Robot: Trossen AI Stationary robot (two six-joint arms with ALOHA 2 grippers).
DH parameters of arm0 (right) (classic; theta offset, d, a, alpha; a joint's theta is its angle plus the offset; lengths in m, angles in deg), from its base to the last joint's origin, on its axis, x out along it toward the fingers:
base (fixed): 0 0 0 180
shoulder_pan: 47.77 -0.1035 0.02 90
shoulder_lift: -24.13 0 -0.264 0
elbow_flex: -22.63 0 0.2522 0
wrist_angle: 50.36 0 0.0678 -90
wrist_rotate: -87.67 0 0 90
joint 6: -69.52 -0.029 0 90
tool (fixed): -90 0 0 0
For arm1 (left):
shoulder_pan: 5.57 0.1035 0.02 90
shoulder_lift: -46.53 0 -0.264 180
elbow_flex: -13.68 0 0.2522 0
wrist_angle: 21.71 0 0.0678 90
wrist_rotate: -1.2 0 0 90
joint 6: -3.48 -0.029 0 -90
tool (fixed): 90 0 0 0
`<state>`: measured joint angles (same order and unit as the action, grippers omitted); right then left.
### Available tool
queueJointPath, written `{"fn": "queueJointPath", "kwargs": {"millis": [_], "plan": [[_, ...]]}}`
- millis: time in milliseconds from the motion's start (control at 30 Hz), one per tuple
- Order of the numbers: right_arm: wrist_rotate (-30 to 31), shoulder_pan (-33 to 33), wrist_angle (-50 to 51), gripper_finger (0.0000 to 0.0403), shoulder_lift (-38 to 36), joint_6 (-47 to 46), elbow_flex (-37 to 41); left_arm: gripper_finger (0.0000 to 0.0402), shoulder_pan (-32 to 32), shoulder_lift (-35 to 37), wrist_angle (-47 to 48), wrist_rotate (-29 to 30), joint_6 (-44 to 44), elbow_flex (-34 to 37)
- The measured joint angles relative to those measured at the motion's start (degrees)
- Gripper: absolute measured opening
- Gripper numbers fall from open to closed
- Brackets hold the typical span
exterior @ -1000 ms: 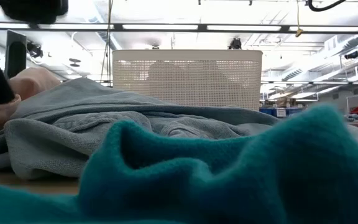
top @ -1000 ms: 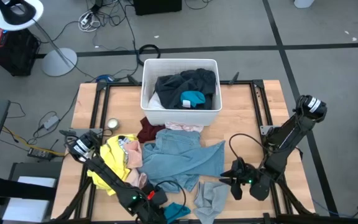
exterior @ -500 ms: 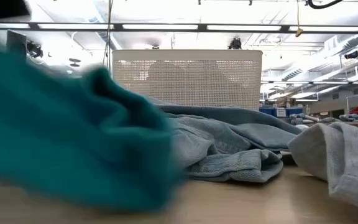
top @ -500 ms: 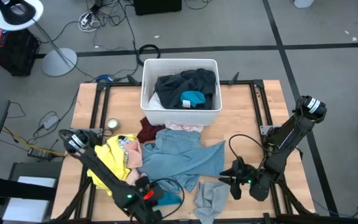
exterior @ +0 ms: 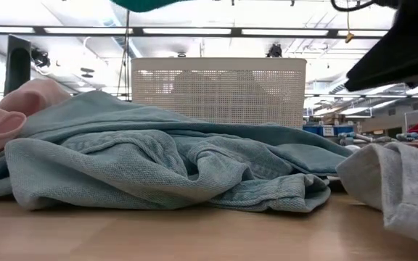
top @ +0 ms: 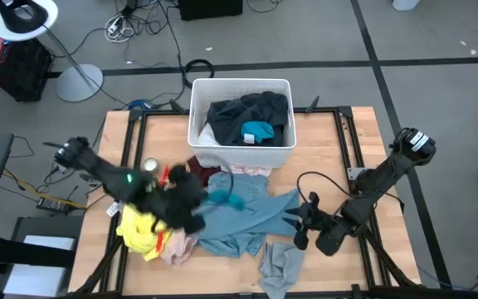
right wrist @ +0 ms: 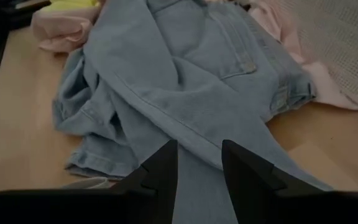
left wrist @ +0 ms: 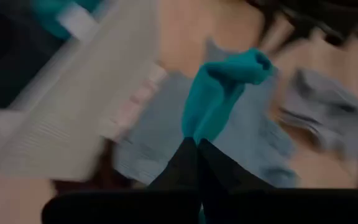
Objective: Sort clothes
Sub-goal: Put the blue sock into the white laundry bin
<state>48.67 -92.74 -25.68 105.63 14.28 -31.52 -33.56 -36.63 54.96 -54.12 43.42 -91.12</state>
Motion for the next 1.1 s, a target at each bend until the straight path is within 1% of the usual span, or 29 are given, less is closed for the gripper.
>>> {"fn": "queueJointPath", "kwargs": {"millis": [133, 200, 300, 400, 500, 567, 700, 800, 900, 1033, 1100], "plan": [[-1.95, 1.81, -1.65, 0.0126, 0.0, 0.41, 0.0, 0.0, 8.88, 2.93, -0.59, -0.3, -6.9, 0.0], [-2.46, 2.21, -2.58, 0.0126, 0.0, 0.42, 0.0, 0.0, 13.69, 3.79, -1.29, -2.43, -10.03, 0.02], [-2.8, 2.38, -4.4, 0.0126, 0.0, 0.42, 0.0, 0.0, 20.73, 4.05, -3.35, -7.48, -15.52, -0.34], [-2.86, 2.38, -6.11, 0.0126, 0.0, 0.42, 0.0, 0.0, 26.93, 4.15, -5.52, -10.18, -19.64, -0.65], [-2.9, 2.38, -7.7, 0.0126, 0.0, 0.41, 0.0, 0.0, 32.85, 4.15, -6.69, -14.68, -23.39, -0.7], [-3.07, 2.38, -8.04, 0.0126, 0.0, 0.69, 0.0, 0.0, 36.39, 4.12, -6.85, -16.34, -24.95, -0.7], [-3.25, 2.39, -7.77, 0.0126, 0.0, 2.69, 0.0, 0.0, 42.9, 4.05, -6.83, -17.88, -27.83, -0.66], [-3.25, 2.65, -7.26, 0.0126, 0.0, 4.66, 0.0, 0.0005, 45.92, 3.64, -6.95, -19.19, -29.5, -0.6], [-3.25, 3.78, -6.93, 0.0126, 0.0, 7.2, 0.0, 0.0018, 46.98, 2.89, -8.29, -21.51, -30.63, -0.59], [-3.22, 7.59, -6.55, 0.0126, -0.08, 12.36, 0.0, 0.0045, 48.64, 0.31, -7.72, -25.59, -30.26, -0.59], [-4.56, 10.35, -6.7, 0.0126, -0.51, 14.22, 0.0, 0.0065, 49.54, -1.28, -6.75, -26.97, -29.57, -0.59]]}}
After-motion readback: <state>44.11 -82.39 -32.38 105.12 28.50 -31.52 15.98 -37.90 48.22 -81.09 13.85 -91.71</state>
